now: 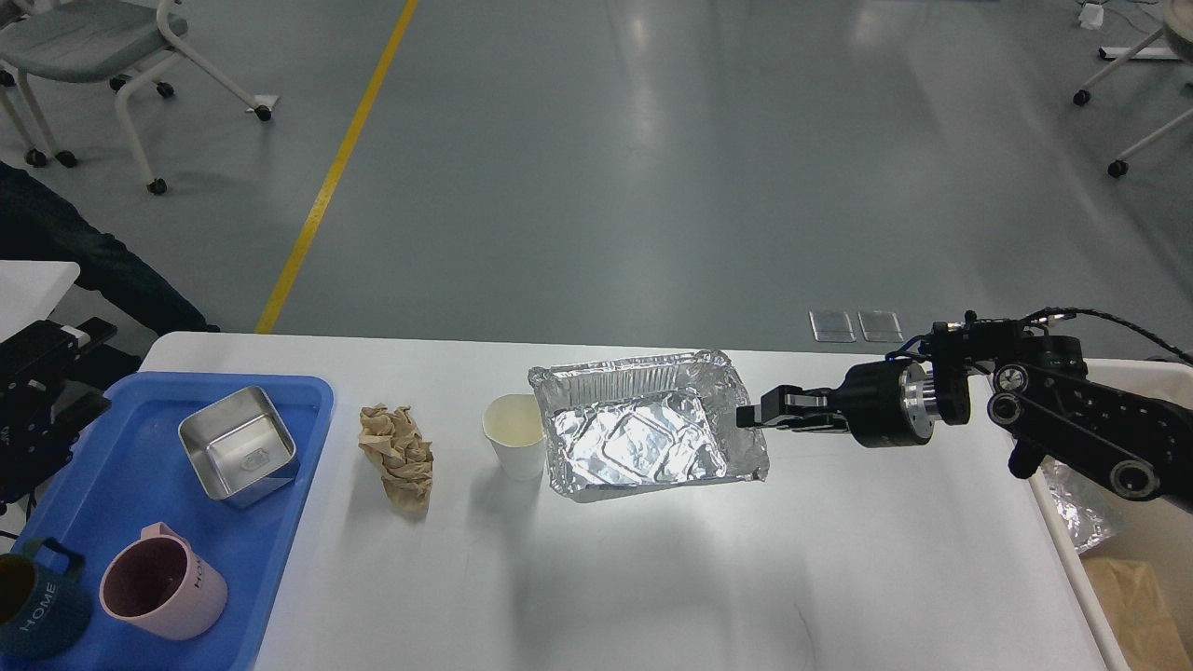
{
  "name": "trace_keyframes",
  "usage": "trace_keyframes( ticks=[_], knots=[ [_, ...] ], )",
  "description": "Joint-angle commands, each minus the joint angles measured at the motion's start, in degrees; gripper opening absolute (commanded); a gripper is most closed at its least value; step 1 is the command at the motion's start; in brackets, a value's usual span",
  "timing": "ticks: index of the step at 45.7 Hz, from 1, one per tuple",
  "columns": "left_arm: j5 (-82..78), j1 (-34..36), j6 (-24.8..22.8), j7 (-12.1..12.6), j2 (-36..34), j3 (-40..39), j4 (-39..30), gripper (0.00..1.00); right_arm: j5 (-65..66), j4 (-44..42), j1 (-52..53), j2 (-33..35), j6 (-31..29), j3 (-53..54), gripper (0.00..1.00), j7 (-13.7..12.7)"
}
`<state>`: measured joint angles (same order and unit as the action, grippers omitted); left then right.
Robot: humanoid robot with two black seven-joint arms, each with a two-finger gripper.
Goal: Tidy desktop
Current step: 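Hold the foil tray with the right gripper and reach the left gripper toward the crackers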
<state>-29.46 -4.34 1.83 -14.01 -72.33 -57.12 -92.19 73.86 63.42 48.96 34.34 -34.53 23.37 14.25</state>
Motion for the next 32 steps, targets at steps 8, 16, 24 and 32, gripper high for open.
trace_keyframes(
  ticks=[8, 16, 24, 32],
  knots=[
    [-0.2, -0.1, -0.4, -0.1, -10.9, 1.8, -0.8, 0.96, -0.1, 0.4, -0.2, 0.6, 0.1, 0.0, 0.00, 0.0],
    [-5.0, 0.6, -0.6, -0.1, -13.3, 1.7, -1.4, 0.96, -0.1, 0.5, -0.1, 0.7, 0.1, 0.1, 0.00, 0.0],
    [-13.5, 4.5, -3.9, -0.1, -9.8, 1.6, -1.2, 0.97, -0.2, 0.6, -0.2, 0.7, 0.2, 0.1, 0.00, 0.0],
    [-16.2, 8.5, -13.3, 1.8, -4.8, 1.7, 1.0, 0.96, 0.0, 0.5, -0.2, 0.4, 0.5, 0.0, 0.00, 0.0]
  ],
)
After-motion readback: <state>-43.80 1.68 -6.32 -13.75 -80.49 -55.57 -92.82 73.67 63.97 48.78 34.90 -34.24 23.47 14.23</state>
